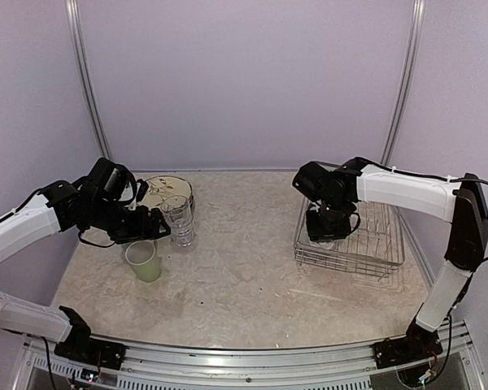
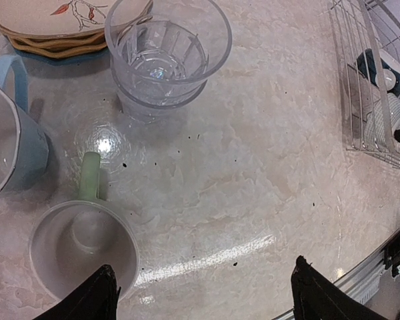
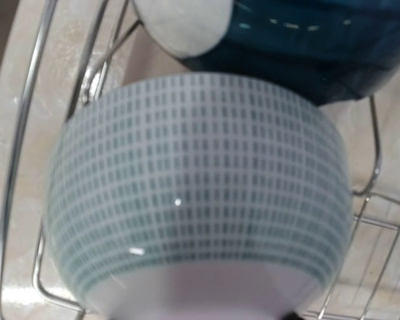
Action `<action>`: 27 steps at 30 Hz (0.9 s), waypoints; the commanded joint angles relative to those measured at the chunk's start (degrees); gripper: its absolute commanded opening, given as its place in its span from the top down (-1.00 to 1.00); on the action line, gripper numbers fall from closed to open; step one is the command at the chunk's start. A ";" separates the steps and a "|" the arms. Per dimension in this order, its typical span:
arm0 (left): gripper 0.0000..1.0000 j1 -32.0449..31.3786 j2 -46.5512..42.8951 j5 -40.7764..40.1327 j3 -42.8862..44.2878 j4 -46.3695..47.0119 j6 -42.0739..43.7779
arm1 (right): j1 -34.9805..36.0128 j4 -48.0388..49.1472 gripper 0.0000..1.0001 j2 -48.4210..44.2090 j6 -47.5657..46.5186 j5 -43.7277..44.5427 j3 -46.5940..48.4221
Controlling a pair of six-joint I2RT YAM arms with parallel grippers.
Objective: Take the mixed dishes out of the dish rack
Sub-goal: Grab the bowl from the dish rack.
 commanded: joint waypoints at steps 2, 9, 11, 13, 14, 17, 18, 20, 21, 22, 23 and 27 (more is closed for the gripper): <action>-0.71 -0.23 -0.42 0.99 1.94 -0.09 0.21 | 0.17 -0.31 0.35 -1.66 2.05 4.81 -0.14; -0.71 -0.36 -0.76 1.49 2.12 0.15 -0.45 | 0.57 3.16 0.46 -6.48 2.04 5.13 -2.06; -0.71 -0.38 -0.72 1.75 2.35 0.26 -0.59 | 0.70 3.61 0.47 -7.13 2.05 4.84 -2.57; -0.71 -0.53 -0.54 1.94 2.63 0.26 -0.70 | 0.86 3.06 0.48 -7.55 2.33 5.30 -2.77; -0.71 -0.60 -0.51 2.04 2.80 0.26 -0.75 | 0.87 2.87 0.48 -7.81 2.48 5.60 -2.88; -0.71 -0.73 -0.50 2.53 3.41 0.26 -1.05 | 0.85 3.18 0.49 -8.93 2.73 6.28 -3.84; -0.71 -0.73 -0.50 2.90 3.72 0.26 -1.19 | 0.91 3.73 0.49 -9.24 2.79 6.08 -4.26; -0.71 -0.73 -0.63 3.81 4.55 0.31 -1.47 | 0.93 4.67 0.51 -10.00 2.71 5.67 -5.03; -0.71 -0.73 -0.60 4.39 5.04 0.48 -1.63 | 0.82 4.87 0.51 -10.28 2.71 5.54 -5.36; -0.71 -0.73 -0.60 5.09 5.54 0.64 -1.89 | 0.87 5.27 0.52 -10.50 2.64 5.53 -5.53; -0.72 -0.78 -0.66 5.83 6.10 0.88 -2.10 | 0.88 5.45 0.53 -10.68 2.63 5.74 -5.68; -0.72 -0.82 -0.44 9.51 8.12 2.79 -3.05 | 0.89 5.41 0.54 -11.25 2.45 6.72 -5.82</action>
